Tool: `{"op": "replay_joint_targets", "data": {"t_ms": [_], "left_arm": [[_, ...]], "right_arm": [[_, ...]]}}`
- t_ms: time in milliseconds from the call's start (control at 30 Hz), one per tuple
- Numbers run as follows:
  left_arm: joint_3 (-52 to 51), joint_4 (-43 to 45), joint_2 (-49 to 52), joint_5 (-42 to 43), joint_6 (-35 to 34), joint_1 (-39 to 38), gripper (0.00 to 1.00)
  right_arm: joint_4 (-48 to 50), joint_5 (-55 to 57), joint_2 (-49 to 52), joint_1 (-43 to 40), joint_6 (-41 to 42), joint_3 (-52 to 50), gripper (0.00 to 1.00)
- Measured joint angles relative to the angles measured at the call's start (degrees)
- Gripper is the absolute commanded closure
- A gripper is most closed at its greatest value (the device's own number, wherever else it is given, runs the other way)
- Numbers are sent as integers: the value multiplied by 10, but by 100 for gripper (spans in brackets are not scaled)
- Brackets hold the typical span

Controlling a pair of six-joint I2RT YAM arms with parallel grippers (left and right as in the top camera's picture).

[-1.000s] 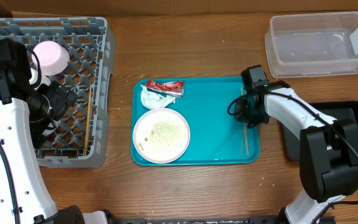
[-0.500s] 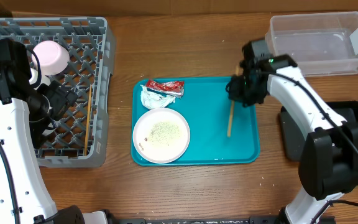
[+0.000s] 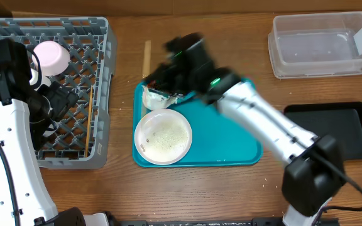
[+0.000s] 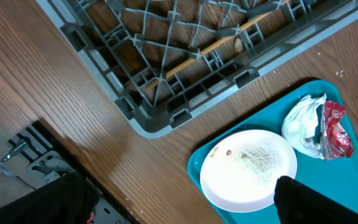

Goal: Sort waste into correct bins and load items into the dishwasher
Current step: 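Carry the chopstick left and drop it into the rack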

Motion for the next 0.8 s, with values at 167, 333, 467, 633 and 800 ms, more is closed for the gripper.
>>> {"op": "replay_joint_targets", "data": {"t_ms": [167,333,467,633,800], "left_arm": [[0,0,0,0,0,0,0],[0,0,0,0,0,0,0],[0,0,0,0,0,0,0],[0,0,0,0,0,0,0],[0,0,0,0,0,0,0]], "right_arm": [[89,120,11,123,89,1,96],[220,131,71,155,140,3,96],[283,111,132,155,179,3,96],[293,88,174,155,209,3,93],[311,80,174,157,217,3,92]]}}
